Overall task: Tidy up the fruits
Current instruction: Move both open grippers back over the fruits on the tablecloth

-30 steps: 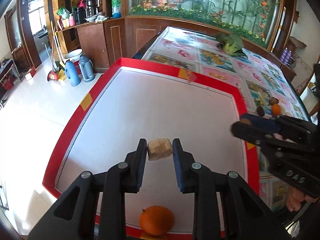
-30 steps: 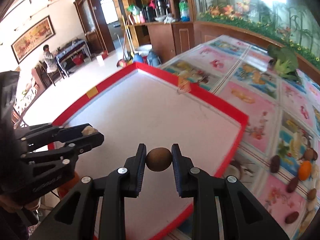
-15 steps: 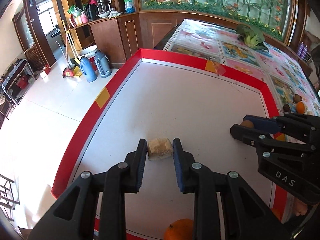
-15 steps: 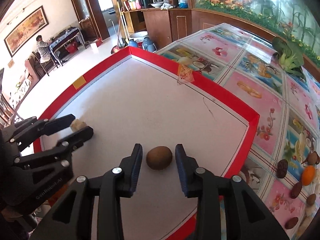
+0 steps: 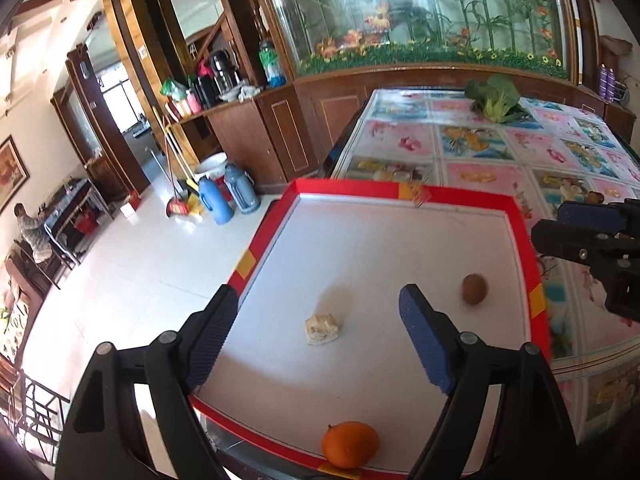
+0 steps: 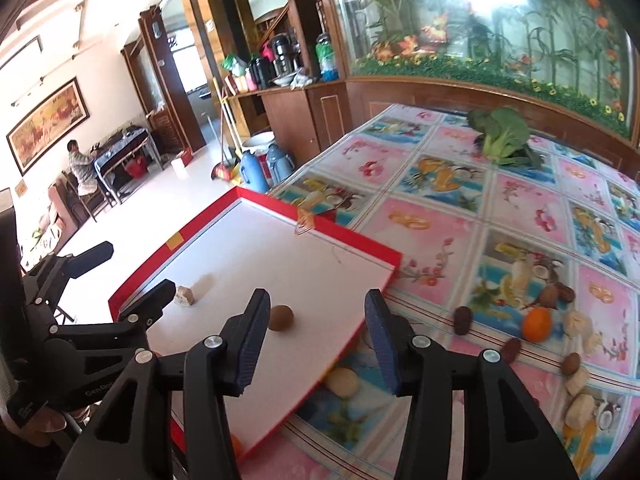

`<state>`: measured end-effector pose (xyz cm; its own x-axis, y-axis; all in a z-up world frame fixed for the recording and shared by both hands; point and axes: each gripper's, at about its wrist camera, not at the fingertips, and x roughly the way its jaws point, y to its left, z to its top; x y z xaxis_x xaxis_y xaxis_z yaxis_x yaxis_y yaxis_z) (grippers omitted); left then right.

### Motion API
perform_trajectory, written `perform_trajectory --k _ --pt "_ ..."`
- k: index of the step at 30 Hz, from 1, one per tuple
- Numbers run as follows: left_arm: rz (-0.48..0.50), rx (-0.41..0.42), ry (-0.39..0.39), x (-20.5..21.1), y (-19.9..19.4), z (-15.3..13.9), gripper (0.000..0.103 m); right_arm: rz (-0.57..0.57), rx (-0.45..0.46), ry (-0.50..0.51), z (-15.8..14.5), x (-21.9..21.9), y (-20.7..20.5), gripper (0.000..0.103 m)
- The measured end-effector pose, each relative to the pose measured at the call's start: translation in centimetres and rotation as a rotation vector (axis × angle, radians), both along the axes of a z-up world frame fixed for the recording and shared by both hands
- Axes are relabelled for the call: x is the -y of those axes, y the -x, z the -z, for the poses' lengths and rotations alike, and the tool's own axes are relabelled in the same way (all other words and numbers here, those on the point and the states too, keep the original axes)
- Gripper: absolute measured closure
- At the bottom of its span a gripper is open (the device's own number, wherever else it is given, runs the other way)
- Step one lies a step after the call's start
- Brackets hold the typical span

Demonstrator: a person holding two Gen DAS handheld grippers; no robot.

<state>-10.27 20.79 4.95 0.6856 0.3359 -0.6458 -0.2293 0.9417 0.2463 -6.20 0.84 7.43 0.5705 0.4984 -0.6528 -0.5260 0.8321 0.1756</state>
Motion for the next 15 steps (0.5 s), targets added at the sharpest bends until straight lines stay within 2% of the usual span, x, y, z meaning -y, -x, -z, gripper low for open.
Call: perform_trajectory --k 3,9,15 --pt "0.015 0.039 -0.032 1.4 0.6 -1.4 0.009 0.028 0.027 -0.01 -0.8 1.6 0.7 0.054" --pt "0.079 0.089 -0.065 5.0 1.1 -3.5 0.007 0.079 0.071 -0.012 -1.9 4.8 2.2 0.052" --pt "0.157 0.101 -0.074 8.7 1.0 -4.4 0.006 0.135 0.092 -0.024 -2.3 8.1 3.5 0.051"
